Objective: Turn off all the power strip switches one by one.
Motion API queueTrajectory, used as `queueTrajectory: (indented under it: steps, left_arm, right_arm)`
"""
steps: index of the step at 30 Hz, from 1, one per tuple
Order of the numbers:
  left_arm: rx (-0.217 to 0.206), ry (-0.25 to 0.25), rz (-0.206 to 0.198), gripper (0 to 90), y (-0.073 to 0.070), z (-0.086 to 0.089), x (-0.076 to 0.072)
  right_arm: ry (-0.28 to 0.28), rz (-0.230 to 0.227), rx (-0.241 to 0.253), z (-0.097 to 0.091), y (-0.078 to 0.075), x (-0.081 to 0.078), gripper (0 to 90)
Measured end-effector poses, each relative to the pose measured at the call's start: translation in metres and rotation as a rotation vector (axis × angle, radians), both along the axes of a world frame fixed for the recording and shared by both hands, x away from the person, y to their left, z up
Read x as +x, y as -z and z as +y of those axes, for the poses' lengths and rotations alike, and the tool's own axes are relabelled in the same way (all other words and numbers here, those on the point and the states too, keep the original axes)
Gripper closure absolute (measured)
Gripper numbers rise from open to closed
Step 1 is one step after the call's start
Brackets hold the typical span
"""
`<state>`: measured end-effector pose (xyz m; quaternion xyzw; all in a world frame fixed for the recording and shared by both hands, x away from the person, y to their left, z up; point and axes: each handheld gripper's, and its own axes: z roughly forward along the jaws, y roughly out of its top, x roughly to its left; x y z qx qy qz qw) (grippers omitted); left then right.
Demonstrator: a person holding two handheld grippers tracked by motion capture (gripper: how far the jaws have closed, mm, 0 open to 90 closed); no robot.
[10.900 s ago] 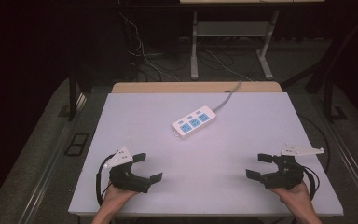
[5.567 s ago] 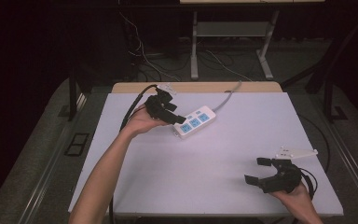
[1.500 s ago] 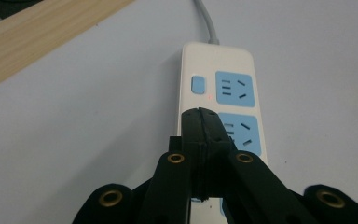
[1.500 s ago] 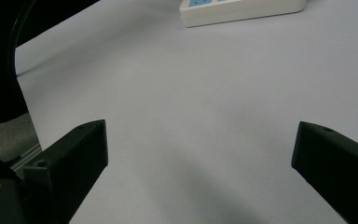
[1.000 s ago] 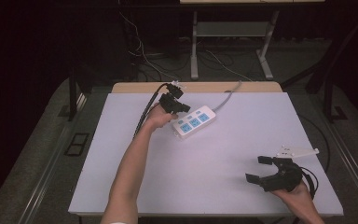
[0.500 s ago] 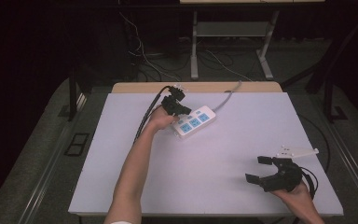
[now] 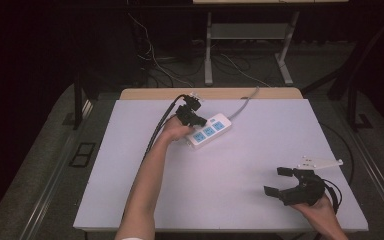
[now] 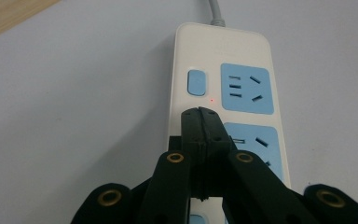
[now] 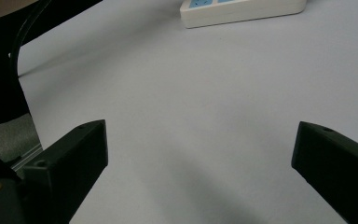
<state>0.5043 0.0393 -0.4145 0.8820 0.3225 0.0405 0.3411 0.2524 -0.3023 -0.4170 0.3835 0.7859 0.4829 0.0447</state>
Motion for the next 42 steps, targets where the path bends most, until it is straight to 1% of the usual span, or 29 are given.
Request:
queueTrajectory:
  steps: [4, 9, 13, 14, 16, 18, 20, 22, 25, 27, 28, 29, 30, 31, 34, 35, 36, 40, 42]
  left_arm:
    - [-0.008, -0.006, 0.014, 89.4, 0.000, 0.001, 0.001]
    - [0.010, -0.002, 0.001, 89.4, -0.001, 0.000, -0.001]
    - [-0.031, -0.009, 0.032, 89.6, 0.002, 0.004, 0.002]
    - [-0.039, -0.014, 0.030, 89.6, 0.002, 0.004, 0.002]
    - [-0.048, -0.029, 0.005, 89.6, 0.004, 0.004, 0.000]
    - [-0.080, -0.057, 0.006, 89.7, 0.007, 0.005, 0.000]
    - [-0.090, -0.077, 0.005, 89.7, 0.009, 0.002, 0.000]
    - [-0.074, -0.071, 0.007, 89.8, 0.008, 0.001, 0.000]
    - [-0.032, -0.066, -0.005, 89.8, 0.005, -0.004, -0.001]
    - [-0.005, -0.063, -0.005, 89.9, 0.003, -0.006, -0.001]
    - [0.000, -0.062, 0.002, 89.9, 0.003, -0.007, -0.001]
    - [0.000, -0.053, 0.010, 90.0, 0.003, -0.007, -0.001]
    - [0.006, -0.050, -0.001, 90.0, 0.003, -0.007, -0.003]
    - [0.002, -0.051, -0.006, 90.0, 0.003, -0.007, -0.003]
    - [-0.005, -0.062, -0.004, 90.0, 0.003, -0.007, -0.004]
    - [0.007, -0.058, -0.010, 90.0, 0.003, -0.008, -0.004]
    - [0.011, -0.061, -0.008, 89.9, 0.002, -0.009, -0.004]
    - [0.011, -0.055, -0.005, 89.9, 0.002, -0.008, -0.003]
    - [0.006, -0.056, -0.017, 89.8, 0.003, -0.008, -0.005]
  right_arm:
    - [0.002, -0.001, -0.002, 0.000, 0.000, 0.000, 3.4]
    - [0.002, -0.001, 0.000, 0.000, 0.000, 0.000, 3.4]
    - [-0.001, 0.003, -0.005, 0.000, 0.000, 0.000, 3.5]
    - [-0.001, 0.003, -0.005, 0.001, 0.000, 0.000, 3.4]
    - [-0.001, 0.001, -0.003, 0.000, 0.000, 0.000, 3.4]
    - [0.001, -0.004, 0.003, 0.000, 0.000, 0.000, 3.5]
    - [0.002, -0.007, 0.006, -0.001, 0.000, 0.000, 3.4]
    - [0.002, -0.009, 0.004, -0.001, 0.000, 0.000, 3.4]
    - [0.004, -0.010, 0.005, -0.001, -0.001, 0.000, 3.4]
    - [0.005, -0.010, 0.006, -0.001, -0.001, 0.000, 3.4]
    - [0.005, -0.010, 0.006, -0.002, -0.001, 0.000, 3.4]
    - [0.005, -0.011, 0.005, -0.002, -0.001, -0.001, 3.4]
    - [0.004, -0.013, 0.006, -0.003, -0.001, -0.001, 3.5]
    - [0.006, -0.013, 0.007, -0.003, -0.001, -0.001, 3.4]
    - [0.007, -0.019, 0.009, -0.004, -0.002, -0.002, 3.4]
    - [0.008, -0.019, 0.008, -0.004, -0.002, -0.002, 3.4]
    - [0.007, -0.020, 0.007, -0.004, -0.002, -0.002, 3.4]
    - [0.010, -0.019, 0.005, -0.004, -0.002, -0.001, 3.4]
    - [0.010, -0.018, 0.003, -0.004, -0.001, -0.001, 3.4]
